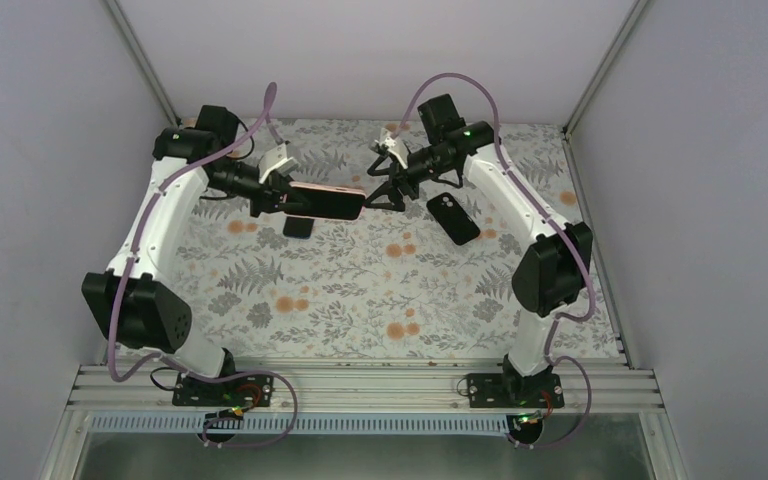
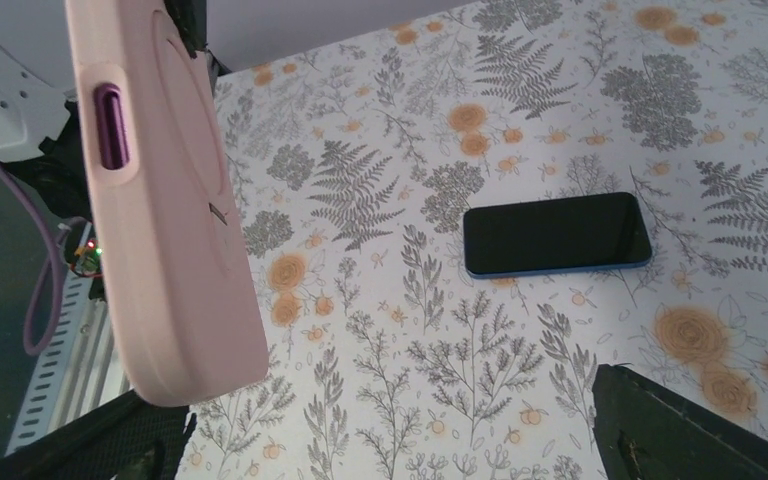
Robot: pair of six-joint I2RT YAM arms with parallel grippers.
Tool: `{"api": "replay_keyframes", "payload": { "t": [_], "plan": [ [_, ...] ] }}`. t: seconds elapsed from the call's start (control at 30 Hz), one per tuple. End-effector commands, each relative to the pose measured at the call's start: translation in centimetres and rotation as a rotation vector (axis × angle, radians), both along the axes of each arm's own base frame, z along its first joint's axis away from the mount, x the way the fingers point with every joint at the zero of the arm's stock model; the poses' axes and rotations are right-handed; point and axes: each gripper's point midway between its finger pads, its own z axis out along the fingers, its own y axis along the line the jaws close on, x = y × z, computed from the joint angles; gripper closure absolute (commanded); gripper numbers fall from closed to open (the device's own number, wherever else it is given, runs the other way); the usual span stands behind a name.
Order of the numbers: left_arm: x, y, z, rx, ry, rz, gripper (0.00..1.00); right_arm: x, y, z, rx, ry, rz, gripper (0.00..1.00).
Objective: Take the phone out of the phone case
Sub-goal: Remove the phone case from the phone.
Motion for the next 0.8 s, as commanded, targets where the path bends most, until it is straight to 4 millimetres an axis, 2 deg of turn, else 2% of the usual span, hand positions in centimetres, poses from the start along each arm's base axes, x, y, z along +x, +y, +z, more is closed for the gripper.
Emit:
{"api": "replay_keyframes", "payload": {
  "t": [0.0, 0.17, 0.37, 0.6, 0.77],
  "plan": [
    [-1.8, -1.0, 2.3, -0.077, -0.070, -0.056, 0.98, 1.3, -0.3, 1.2, 0.060, 0.005, -0.005, 0.02],
    [-2.1, -1.5, 1.6, -0.082, -0.039, -0.073, 0.98, 2.8, -0.5, 1.2, 0.068, 0.026, -0.016, 0.02],
    [-2.3, -1.7, 1.7, -0.079, -0.043, -0.081, 0.98, 3.8, -0.6, 1.9, 0.071, -0.005, -0.028, 0.02],
    [-3.1, -1.5, 1.1, -0.042, -0.049, -0.081, 0.98, 5.8, -2.4, 2.7, 0.080, -0.023, -0.067, 0.02],
    [-4.1, -2.0, 0.4, -0.031, -0.032, -0.106, 0.98, 6.4, -2.7, 3.0, 0.088, -0.028, -0.076, 0.02]
  ]
}}
